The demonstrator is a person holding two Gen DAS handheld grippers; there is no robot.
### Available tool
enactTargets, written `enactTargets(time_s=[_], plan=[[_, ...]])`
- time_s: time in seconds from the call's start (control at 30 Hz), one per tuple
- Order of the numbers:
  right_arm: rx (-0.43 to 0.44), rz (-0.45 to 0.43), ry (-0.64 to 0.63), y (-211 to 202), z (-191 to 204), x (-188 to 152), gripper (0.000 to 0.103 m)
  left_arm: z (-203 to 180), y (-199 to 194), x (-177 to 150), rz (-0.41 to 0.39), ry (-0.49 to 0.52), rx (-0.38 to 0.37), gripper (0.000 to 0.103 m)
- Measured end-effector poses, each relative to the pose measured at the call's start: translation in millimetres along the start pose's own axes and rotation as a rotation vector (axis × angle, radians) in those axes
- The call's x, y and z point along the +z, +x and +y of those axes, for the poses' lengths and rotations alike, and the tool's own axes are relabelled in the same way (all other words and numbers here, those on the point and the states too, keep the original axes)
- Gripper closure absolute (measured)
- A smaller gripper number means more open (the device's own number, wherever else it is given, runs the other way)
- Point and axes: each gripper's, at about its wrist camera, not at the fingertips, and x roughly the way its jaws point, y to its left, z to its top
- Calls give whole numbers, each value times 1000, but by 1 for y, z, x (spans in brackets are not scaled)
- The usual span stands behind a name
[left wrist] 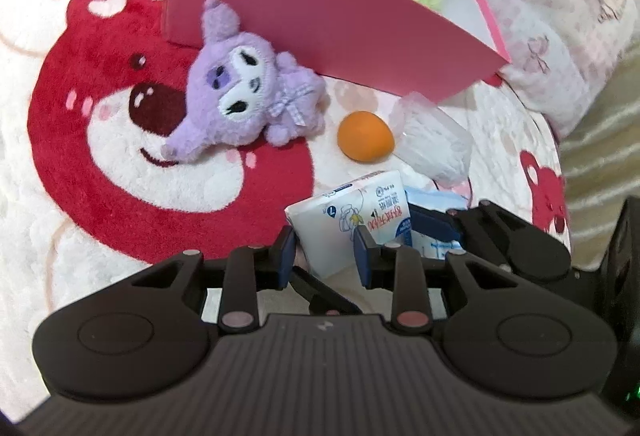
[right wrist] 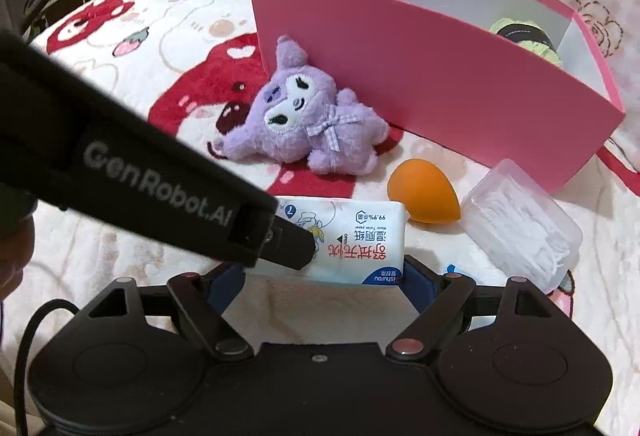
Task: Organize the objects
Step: 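Close the left tool on the white tissue pack and lift it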
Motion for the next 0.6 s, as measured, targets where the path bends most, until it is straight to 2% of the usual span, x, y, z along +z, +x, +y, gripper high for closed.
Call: enactTargets(time_s=[0.3, 0.43, 0.6], plan=[[37, 54, 90, -36, -15, 0, 20, -20, -25, 7, -5, 78, -13, 76], [32, 29, 96, -51, -15, 3, 21, -33, -38, 11, -15, 112, 0, 76], [52, 17, 131, -71, -23, 10, 21, -44, -57, 14, -43, 124, -34, 76]])
